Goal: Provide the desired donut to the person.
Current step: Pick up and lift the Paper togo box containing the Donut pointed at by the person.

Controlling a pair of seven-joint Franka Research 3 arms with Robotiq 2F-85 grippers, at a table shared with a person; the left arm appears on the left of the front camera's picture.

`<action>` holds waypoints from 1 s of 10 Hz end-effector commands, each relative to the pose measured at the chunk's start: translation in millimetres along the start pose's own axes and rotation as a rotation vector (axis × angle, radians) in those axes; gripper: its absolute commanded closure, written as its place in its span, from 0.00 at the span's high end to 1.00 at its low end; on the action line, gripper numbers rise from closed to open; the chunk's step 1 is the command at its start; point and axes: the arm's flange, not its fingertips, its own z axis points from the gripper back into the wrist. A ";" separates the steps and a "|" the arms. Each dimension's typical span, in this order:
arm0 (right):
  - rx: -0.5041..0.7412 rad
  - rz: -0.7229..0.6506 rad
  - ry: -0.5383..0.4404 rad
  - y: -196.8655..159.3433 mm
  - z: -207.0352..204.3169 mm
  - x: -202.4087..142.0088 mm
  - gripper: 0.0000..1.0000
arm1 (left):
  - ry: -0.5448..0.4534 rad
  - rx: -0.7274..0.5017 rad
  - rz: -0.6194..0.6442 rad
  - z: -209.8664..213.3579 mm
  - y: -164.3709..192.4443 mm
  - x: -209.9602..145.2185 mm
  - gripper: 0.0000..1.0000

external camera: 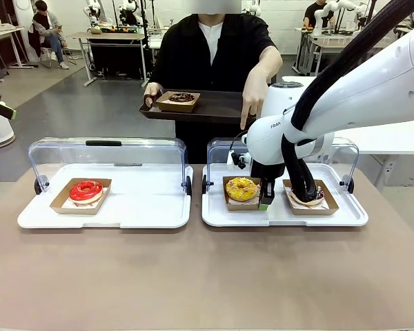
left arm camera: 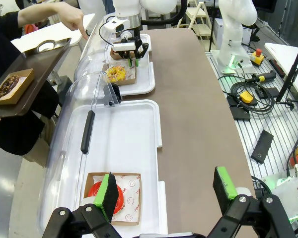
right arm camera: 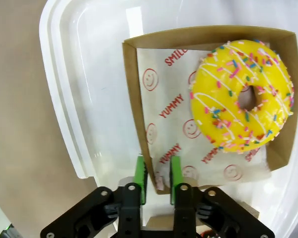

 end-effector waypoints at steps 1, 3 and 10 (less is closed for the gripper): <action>0.009 -0.009 0.002 -6.7 -4.6 1.8 0.09 | -0.004 0.005 -0.004 -0.1 -2.5 0.7 1.00; 0.008 -0.008 0.000 -6.2 -3.6 1.6 0.00 | -0.004 0.005 -0.004 -0.1 -2.5 0.7 1.00; 0.007 0.115 0.031 54.4 70.5 7.1 0.00 | -0.004 0.005 -0.004 -0.1 -2.5 0.7 1.00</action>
